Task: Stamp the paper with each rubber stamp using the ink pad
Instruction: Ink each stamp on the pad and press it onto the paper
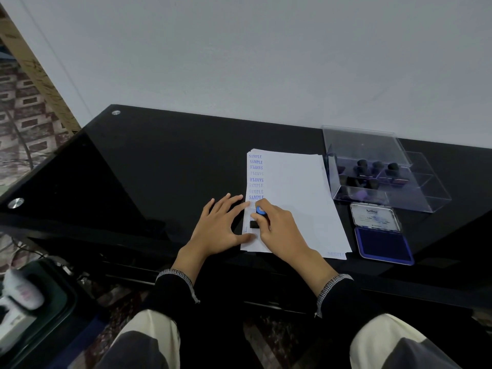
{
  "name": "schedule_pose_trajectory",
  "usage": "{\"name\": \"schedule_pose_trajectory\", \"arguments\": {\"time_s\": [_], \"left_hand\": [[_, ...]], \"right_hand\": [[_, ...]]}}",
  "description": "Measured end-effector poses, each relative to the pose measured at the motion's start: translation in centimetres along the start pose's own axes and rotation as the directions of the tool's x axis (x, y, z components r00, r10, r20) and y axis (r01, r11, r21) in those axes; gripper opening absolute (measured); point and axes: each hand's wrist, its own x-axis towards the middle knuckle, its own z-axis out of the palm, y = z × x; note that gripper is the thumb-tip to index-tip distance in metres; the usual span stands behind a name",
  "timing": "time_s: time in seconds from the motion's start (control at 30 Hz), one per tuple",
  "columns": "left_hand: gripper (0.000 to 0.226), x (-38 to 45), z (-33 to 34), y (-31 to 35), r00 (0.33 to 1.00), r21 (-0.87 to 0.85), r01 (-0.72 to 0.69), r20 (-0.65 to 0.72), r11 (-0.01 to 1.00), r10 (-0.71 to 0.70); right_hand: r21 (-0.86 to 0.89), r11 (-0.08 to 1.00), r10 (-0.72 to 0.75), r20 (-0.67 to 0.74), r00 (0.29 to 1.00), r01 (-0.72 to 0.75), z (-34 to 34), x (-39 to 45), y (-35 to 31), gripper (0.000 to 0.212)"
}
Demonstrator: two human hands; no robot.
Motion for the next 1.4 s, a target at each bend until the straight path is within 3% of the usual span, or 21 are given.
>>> {"name": "schedule_pose_trajectory", "arguments": {"time_s": [0.27, 0.57, 0.87, 1.07, 1.33, 1.4], "left_hand": [[0.095, 0.0, 0.0, 0.0, 1.000, -0.009, 0.001, -0.009, 1.000, -0.001], [0.095, 0.0, 0.0, 0.0, 1.000, 0.000, 0.004, 0.002, 1.000, -0.004], [0.096, 0.0, 0.0, 0.0, 1.000, -0.010, 0.004, 0.000, 1.000, -0.004], [0.094, 0.1, 0.2, -0.1, 1.000, -0.005, -0.001, -0.005, 1.000, 0.001], [0.094, 0.1, 0.0, -0.1, 1.000, 0.011, -0.006, 0.010, 1.000, 0.006], [0.095, 0.1, -0.1, -0.2, 1.000, 0.007, -0.008, 0.012, 1.000, 0.008]], "right_hand": [[-0.050, 0.999, -0.004, -0.004, 1.000, 0.004, 0.3, -1.0, 0.1, 0.018], [-0.001, 1.000, 0.004, 0.004, 1.000, -0.004, 0.0, -0.1, 0.0, 0.007], [-0.022, 1.000, 0.001, 0.007, 1.000, -0.001, 0.2, -0.9, 0.0, 0.019], [-0.005, 1.000, -0.009, 0.020, 1.000, 0.009, -0.2, -0.1, -0.1, 0.009], [0.026, 0.998, 0.060, 0.093, 0.994, -0.063, -1.1, 0.4, -0.4, 0.010], [0.107, 0.987, 0.118, 0.056, 0.991, -0.123, -1.4, 0.7, 0.0, 0.008]]}}
